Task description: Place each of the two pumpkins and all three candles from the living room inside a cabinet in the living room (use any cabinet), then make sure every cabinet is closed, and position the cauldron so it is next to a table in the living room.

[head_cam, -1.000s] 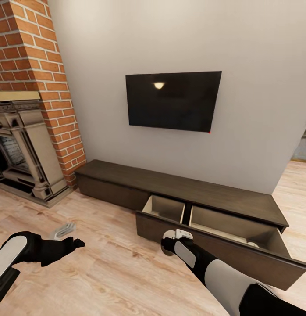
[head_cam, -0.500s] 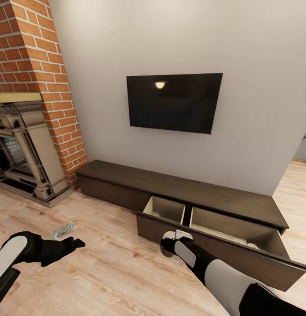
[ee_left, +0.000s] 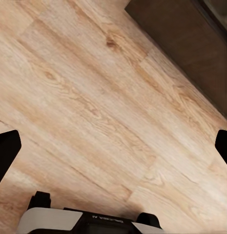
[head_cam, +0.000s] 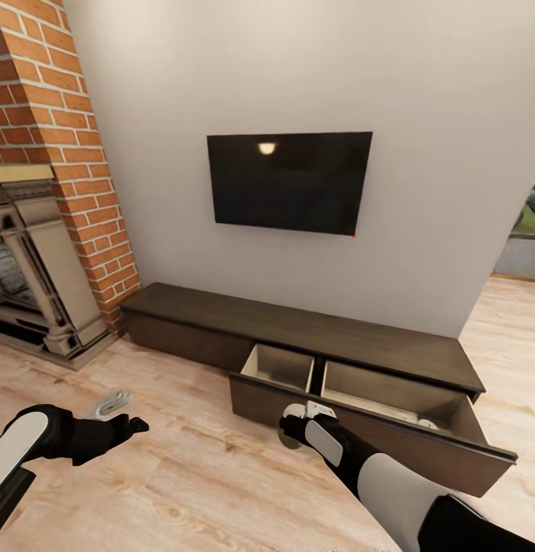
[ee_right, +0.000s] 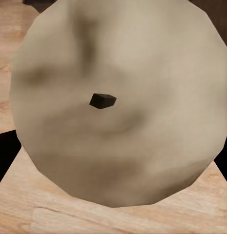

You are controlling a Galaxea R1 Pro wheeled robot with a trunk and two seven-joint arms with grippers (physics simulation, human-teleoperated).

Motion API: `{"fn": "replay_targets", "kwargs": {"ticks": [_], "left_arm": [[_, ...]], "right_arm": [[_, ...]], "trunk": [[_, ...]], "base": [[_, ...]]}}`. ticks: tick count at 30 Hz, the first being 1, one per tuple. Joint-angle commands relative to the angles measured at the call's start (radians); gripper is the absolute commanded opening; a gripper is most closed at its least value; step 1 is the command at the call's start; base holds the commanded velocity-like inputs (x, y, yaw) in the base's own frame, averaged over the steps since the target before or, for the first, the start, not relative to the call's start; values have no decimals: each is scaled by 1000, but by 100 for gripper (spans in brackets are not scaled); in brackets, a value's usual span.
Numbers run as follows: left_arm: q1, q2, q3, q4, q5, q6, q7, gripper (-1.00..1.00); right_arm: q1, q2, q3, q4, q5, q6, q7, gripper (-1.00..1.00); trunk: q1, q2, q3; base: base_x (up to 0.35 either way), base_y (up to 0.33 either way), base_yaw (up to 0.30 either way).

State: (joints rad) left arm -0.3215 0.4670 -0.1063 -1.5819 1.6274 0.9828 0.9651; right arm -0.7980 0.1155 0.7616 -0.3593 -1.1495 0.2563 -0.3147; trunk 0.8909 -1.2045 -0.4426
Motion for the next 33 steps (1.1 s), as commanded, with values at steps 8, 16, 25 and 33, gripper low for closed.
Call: {"fn": "replay_targets", "kwargs": {"ticks": [8, 16, 25, 33], "left_arm": [[0, 1, 0, -1, 9, 1, 10, 100], [0, 1, 0, -1, 9, 1, 10, 100], [-1, 6, 4, -3, 139, 5, -7, 100], [1, 66, 77, 1, 501, 12, -41, 100]], "right_arm": [[-1, 0, 7, -1, -6, 1, -6, -100], [-1, 0, 8, -1, -6, -2, -6, -100], [-1, -1, 8, -1, -6, -3, -6, -100], [-1, -2, 8, 2, -6, -3, -6, -100]], "trunk": [[-31, 55, 24], [-61, 111, 47], [-96, 174, 69], [-127, 230, 86]], "base": [[0, 0, -273], [0, 0, -275], [0, 0, -261], [0, 0, -224]]}}
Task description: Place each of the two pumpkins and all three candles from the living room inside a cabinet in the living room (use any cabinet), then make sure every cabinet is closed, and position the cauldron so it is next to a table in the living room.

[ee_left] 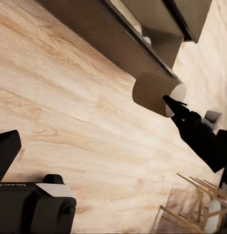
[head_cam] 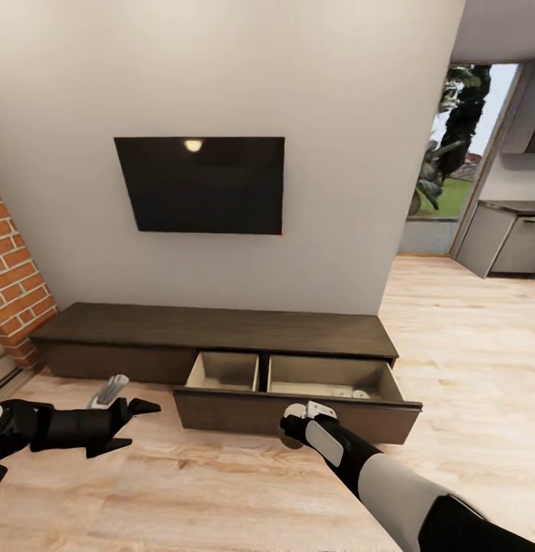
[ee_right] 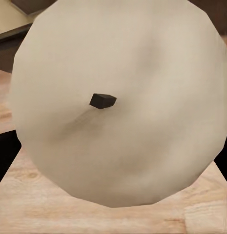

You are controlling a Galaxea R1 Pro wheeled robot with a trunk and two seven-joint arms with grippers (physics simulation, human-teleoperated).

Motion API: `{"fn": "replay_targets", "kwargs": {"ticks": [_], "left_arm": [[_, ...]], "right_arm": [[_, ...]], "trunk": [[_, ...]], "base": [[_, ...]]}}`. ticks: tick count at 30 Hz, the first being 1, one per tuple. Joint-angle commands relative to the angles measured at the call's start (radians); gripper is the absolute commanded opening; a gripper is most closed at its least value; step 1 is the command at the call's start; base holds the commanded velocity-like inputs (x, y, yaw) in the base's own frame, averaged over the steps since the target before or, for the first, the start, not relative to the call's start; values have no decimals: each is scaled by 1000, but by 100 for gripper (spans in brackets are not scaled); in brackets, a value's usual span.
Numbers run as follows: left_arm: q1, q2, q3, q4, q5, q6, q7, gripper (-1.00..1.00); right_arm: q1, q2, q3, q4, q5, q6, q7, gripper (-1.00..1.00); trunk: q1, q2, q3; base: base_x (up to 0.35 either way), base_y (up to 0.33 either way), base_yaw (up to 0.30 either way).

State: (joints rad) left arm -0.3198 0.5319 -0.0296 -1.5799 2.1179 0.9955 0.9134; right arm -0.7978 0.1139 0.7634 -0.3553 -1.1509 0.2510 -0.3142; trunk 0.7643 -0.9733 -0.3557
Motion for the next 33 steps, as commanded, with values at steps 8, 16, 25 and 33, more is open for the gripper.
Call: {"fn": "replay_targets", "kwargs": {"ticks": [8, 16, 25, 33], "left_arm": [[6, 14, 56, 94, 199, 4, 9, 100], [59, 15, 161, 127, 238, 7, 8, 100], [97, 14, 227, 99, 238, 12, 6, 100], [114, 11, 149, -8, 238, 12, 6, 100]], "right_arm": [[-1, 0, 7, 7, -4, 1, -6, -100], [-1, 0, 7, 7, -4, 1, -6, -100], [-1, 0, 8, 7, -4, 0, -5, -100], [-1, 1, 8, -6, -3, 4, -7, -100]], "trunk": [[-31, 55, 15], [-61, 111, 30], [-96, 174, 48], [-100, 181, 50]], "base": [[0, 0, -204], [0, 0, -200], [0, 0, -187], [0, 0, -27]]}}
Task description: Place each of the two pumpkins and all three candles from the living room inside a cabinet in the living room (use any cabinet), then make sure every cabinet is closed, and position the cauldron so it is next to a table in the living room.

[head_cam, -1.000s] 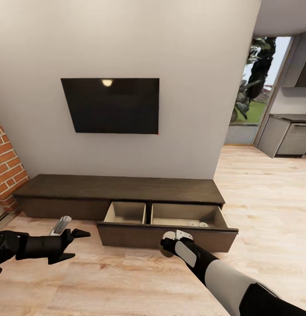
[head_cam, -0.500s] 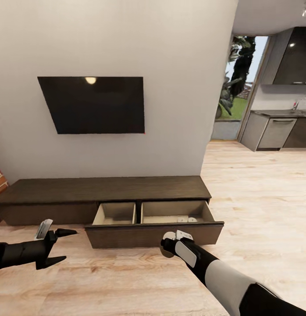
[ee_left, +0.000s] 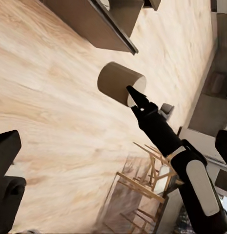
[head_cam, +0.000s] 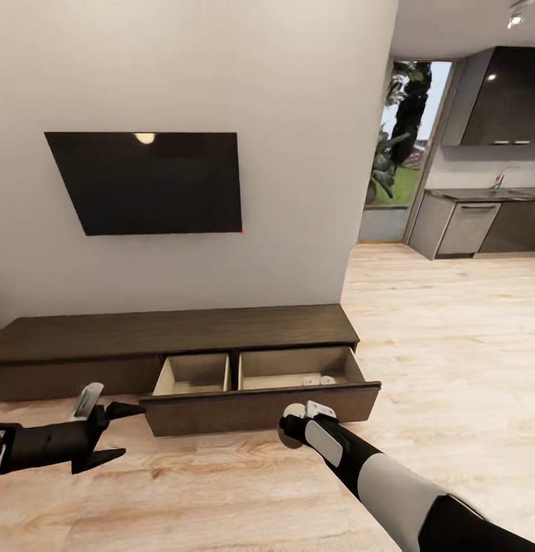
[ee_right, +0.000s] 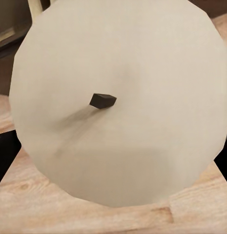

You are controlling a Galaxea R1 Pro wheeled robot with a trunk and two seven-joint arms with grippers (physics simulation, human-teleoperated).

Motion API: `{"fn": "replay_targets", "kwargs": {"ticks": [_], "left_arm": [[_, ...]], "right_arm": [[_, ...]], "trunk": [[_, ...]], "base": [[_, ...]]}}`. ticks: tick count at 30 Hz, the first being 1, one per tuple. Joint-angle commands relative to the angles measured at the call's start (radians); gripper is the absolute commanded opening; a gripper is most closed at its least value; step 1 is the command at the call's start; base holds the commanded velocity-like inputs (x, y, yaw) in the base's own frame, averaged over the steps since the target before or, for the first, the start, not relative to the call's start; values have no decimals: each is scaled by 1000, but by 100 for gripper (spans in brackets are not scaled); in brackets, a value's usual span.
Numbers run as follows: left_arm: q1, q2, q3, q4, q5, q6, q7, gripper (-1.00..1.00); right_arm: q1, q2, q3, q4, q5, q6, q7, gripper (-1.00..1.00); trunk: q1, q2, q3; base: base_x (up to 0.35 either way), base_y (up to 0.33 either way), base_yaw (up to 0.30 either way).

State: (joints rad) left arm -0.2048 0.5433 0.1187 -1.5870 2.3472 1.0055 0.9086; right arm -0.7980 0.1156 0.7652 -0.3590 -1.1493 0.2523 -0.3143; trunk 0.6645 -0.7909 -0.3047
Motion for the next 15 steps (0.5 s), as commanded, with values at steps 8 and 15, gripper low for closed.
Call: {"fn": "replay_targets", "kwargs": {"ticks": [8, 15], "left_arm": [[-2, -34, -129, -26, 9, 4, -28, 100], [-4, -35, -143, -27, 9, 7, -56, 100]], "right_arm": [[-1, -18, 1, -4, -4, 68, -7, -100], [-1, -36, 3, -6, -5, 75, -5, -100]], "trunk": [[0, -1, -1], [0, -1, -1]], "base": [[0, 0, 0], [0, 0, 0]]}}
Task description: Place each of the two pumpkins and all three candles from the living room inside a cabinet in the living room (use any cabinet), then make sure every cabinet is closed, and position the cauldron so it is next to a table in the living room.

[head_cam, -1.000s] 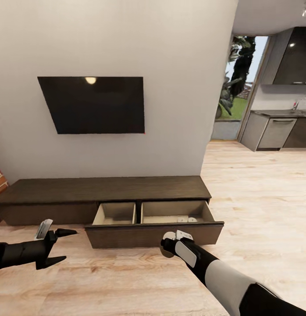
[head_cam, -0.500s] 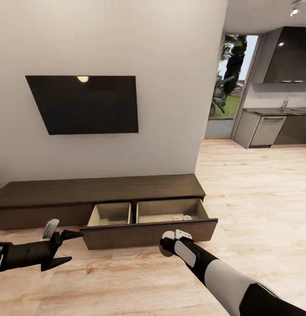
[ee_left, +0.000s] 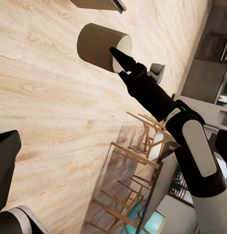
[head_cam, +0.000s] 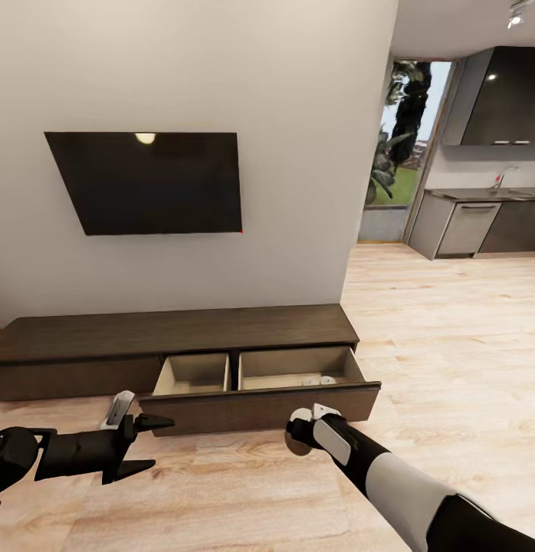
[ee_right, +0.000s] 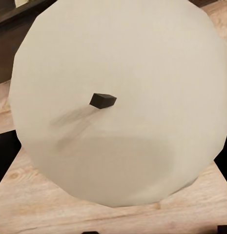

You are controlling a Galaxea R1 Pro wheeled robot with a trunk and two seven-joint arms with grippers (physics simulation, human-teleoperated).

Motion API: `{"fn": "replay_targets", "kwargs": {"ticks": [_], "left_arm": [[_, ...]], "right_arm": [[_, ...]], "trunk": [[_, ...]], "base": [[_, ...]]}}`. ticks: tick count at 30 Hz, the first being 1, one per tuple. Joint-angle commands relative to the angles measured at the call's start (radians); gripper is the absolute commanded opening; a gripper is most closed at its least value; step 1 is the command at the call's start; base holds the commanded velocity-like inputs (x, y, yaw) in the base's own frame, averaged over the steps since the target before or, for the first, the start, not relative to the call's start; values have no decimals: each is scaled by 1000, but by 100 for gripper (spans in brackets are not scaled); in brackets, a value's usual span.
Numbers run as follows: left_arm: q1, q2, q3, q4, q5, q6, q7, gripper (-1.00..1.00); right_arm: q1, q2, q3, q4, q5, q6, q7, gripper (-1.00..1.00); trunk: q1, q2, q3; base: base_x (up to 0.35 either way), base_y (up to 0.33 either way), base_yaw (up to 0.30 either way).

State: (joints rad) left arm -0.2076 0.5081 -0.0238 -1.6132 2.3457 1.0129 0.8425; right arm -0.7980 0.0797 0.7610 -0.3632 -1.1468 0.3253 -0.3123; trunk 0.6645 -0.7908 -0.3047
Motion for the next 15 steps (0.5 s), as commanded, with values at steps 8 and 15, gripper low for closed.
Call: {"fn": "replay_targets", "kwargs": {"ticks": [8, 15], "left_arm": [[0, 2, -7, -1, 11, 0, 9, 100], [0, 4, -7, -1, 11, -2, 17, 100]], "right_arm": [[-1, -1, 8, -2, -5, 7, -8, -100], [-1, -2, 8, -23, -7, 25, -9, -100]], "trunk": [[0, -1, -1], [0, -1, -1]], "base": [[150, 0, 0], [19, 0, 0]]}}
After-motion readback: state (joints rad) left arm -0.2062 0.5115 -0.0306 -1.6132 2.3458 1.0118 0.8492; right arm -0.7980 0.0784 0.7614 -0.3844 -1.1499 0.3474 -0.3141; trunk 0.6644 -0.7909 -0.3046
